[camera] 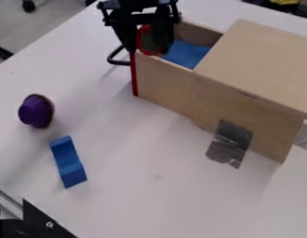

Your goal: Put the strawberry in the drawer

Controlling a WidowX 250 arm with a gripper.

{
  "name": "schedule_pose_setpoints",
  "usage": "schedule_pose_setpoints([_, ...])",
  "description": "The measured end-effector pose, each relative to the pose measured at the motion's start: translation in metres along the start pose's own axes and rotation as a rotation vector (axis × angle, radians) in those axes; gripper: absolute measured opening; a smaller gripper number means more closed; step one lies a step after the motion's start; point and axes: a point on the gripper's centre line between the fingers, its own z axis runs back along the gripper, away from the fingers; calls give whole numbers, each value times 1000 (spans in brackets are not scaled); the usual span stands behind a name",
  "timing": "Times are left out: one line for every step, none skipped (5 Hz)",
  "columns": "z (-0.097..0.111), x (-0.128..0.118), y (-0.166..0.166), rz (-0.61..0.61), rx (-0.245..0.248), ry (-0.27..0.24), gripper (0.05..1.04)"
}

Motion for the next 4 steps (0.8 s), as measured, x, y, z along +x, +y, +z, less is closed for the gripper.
schedule_pose_setpoints([-18,15,3,4,23,32,737])
schedule_pose_setpoints([-26,24,2,7,30,44,737])
schedule_pose_setpoints([-45,25,-1,-10,26,86,735])
schedule_pose_setpoints([-41,31,-4,-14,30,76,735])
